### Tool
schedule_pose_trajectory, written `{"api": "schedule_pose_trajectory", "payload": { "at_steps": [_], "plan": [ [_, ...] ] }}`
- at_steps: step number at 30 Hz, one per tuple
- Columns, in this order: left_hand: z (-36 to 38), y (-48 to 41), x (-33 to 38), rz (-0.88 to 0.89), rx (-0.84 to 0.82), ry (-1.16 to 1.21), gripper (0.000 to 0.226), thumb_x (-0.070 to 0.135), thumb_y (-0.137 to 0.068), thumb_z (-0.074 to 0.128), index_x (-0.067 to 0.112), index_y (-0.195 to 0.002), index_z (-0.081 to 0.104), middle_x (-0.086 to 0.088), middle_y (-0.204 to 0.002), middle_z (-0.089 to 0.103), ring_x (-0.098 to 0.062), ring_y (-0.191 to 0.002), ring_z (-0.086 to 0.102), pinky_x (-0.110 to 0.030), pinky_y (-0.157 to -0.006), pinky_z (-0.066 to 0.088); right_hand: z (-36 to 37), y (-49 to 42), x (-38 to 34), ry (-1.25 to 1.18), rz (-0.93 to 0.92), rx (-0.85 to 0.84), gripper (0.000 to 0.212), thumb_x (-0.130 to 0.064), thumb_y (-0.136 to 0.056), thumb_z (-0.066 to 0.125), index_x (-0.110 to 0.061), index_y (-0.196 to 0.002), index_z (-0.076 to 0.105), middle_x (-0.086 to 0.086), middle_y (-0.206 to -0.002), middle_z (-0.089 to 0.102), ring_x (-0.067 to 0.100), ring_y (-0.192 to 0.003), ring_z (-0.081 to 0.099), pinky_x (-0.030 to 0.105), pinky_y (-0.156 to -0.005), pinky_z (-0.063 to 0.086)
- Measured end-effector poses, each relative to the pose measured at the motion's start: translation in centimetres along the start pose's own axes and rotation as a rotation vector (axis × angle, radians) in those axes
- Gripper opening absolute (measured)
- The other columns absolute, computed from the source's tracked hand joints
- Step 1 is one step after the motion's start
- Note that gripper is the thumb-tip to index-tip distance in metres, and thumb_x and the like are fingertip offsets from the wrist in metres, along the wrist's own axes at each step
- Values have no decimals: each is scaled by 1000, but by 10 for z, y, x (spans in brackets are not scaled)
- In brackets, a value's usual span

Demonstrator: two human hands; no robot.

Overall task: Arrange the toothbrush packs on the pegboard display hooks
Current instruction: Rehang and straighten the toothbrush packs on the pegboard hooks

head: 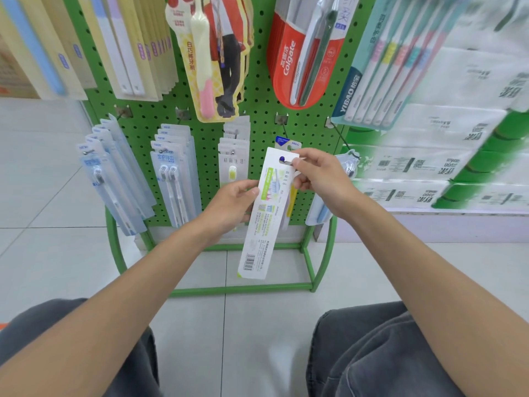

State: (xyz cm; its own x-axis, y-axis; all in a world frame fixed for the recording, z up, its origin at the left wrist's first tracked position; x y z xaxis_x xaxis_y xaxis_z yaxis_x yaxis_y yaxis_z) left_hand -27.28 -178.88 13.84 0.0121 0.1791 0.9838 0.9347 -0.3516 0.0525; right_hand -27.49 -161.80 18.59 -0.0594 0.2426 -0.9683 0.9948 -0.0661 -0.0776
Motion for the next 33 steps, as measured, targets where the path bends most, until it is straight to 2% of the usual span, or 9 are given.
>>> {"api": "schedule_pose_trajectory", "payload": {
  "at_steps": [6, 10, 12, 15, 18, 23, 26, 29, 33],
  "plan": [
    [9, 2, 2, 8, -151, -4, 36, 18, -103, 45, 20, -139, 44, 7, -113, 68, -1, -96, 67, -20, -77, 57, 4, 0, 1, -181, 24, -77, 16, -6, -101, 46, -11, -99, 61, 7, -87, 63, 16, -64, 59, 25, -69, 51],
    [19, 7, 2, 92, -250, -138, 37, 19, -101, 50, 35, -133, 43, 24, -124, 54, 15, -107, 53, -26, -83, 56, 13, 2, -2, -293, 41, -191, 19, -4, -100, 43, -9, -96, 62, 8, -85, 60, 19, -70, 58, 26, -73, 49],
    [22, 8, 5, 140, -260, -221, 31, 22, -100, 54, 40, -122, 45, 34, -115, 53, 18, -97, 54, -20, -79, 52, 18, 3, -2, -316, 60, -237, 21, -11, -101, 43, -10, -96, 63, 8, -87, 61, 21, -77, 56, 29, -79, 46],
    [18, 3, 2, 180, -152, -251, 25, 27, -90, 68, 27, -112, 55, 19, -98, 58, 3, -78, 53, -10, -66, 44, 24, 6, -2, -311, 111, -302, 27, -30, -100, 46, -11, -96, 65, 6, -89, 65, 20, -84, 56, 32, -85, 44],
    [10, -2, -5, 152, -19, -286, 36, 40, -78, 79, 16, -101, 65, 13, -77, 58, 1, -60, 46, -24, -62, 40, 30, 9, -4, -289, 118, -355, 34, -35, -87, 58, -9, -107, 67, 9, -98, 70, 22, -93, 63, 34, -90, 50],
    [-5, -5, -12, 98, 145, -414, 38, 57, -72, 77, 25, -92, 72, 2, -86, 73, -11, -65, 51, -32, -67, 45, 20, 9, -17, -70, -74, -133, 2, -9, -87, 71, -12, -87, 72, -1, -76, 71, 9, -70, 63, 22, -69, 51],
    [-8, -6, -13, 71, 198, -425, 43, 64, -69, 75, 27, -90, 72, -2, -86, 73, -12, -63, 49, -31, -63, 41, 15, 9, -23, 119, -178, -51, 6, -13, -86, 74, -14, -80, 73, 4, -75, 72, 7, -67, 61, 20, -64, 50],
    [-8, -8, -12, 52, 206, -429, 41, 57, -71, 78, 24, -94, 70, -3, -88, 71, -13, -65, 49, -31, -63, 40, 16, 8, -24, 245, -217, -16, 10, -13, -85, 71, -14, -76, 73, 11, -74, 71, 9, -64, 58, 24, -61, 48],
    [-14, -12, -7, 25, 240, -379, 37, 37, -74, 83, 24, -103, 63, 7, -100, 61, -14, -88, 58, -27, -71, 46, 12, 4, -30, 389, -302, 117, 11, -13, -85, 67, -14, -77, 74, -2, -66, 67, 2, -54, 51, 19, -56, 44]
  ]
}}
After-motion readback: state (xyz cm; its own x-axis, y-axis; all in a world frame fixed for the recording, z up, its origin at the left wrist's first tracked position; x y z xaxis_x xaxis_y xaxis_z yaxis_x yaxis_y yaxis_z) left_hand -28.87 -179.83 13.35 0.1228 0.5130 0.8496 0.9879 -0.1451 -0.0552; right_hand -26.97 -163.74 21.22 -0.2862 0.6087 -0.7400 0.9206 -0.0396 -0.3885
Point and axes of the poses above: each hand's wrist, its own y-axis away from the middle knuckle, its own z-axis out of the palm, x = y × z, the point moved 6 cm from there along -y, towards the middle knuckle
